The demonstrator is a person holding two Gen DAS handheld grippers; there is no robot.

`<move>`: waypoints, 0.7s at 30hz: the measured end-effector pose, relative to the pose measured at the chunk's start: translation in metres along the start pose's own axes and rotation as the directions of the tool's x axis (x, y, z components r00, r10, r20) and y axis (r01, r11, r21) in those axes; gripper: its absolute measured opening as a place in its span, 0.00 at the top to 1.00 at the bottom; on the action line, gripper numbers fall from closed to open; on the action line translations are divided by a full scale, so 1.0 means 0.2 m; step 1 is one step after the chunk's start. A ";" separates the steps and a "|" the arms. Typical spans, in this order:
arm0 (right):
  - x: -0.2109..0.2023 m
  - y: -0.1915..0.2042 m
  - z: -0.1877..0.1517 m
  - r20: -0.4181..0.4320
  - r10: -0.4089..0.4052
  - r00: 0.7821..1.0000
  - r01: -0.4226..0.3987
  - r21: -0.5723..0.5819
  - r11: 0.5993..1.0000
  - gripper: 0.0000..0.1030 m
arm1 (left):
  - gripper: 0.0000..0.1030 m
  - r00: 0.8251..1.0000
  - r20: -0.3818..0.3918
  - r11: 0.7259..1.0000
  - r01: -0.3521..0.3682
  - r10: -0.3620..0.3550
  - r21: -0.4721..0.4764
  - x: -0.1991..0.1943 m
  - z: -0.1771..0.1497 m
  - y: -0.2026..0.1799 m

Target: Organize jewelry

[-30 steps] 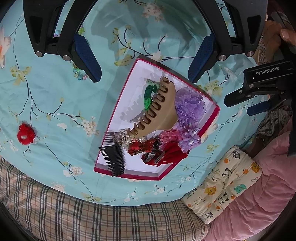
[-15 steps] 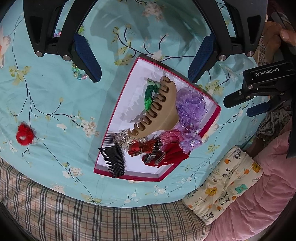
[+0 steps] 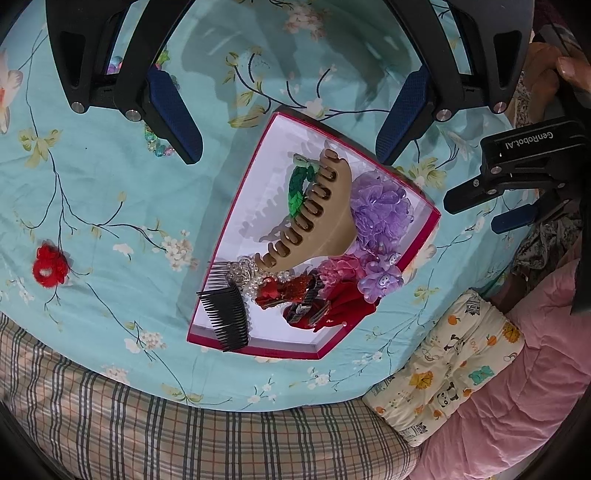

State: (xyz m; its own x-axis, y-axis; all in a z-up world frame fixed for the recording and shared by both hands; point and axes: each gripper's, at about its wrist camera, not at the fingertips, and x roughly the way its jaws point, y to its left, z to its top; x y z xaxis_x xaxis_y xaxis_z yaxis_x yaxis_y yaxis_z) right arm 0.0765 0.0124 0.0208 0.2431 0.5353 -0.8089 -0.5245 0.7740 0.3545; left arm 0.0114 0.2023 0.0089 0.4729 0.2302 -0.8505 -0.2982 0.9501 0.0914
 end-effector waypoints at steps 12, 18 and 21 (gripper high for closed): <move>-0.01 0.00 0.00 0.002 0.003 1.000 -0.003 0.000 1.000 0.07 | 0.11 1.000 0.009 1.000 -0.009 0.009 0.008 -0.02 0.01 -0.01; -0.02 0.00 0.01 0.002 0.006 1.000 -0.006 0.000 1.000 0.07 | 0.12 1.000 0.021 1.000 -0.021 0.021 0.013 -0.03 0.01 -0.01; -0.02 0.00 0.01 0.004 0.008 1.000 -0.008 -0.002 1.000 0.07 | 0.12 0.999 0.027 1.000 -0.025 0.025 0.014 -0.03 0.02 0.00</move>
State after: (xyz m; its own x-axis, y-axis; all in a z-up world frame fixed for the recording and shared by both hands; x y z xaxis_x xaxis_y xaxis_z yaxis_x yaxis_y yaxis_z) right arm 0.0770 0.0111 0.0253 0.2420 0.5431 -0.8040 -0.5278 0.7690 0.3606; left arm 0.0116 0.2009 0.0153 0.4877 0.2591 -0.8337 -0.2986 0.9469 0.1196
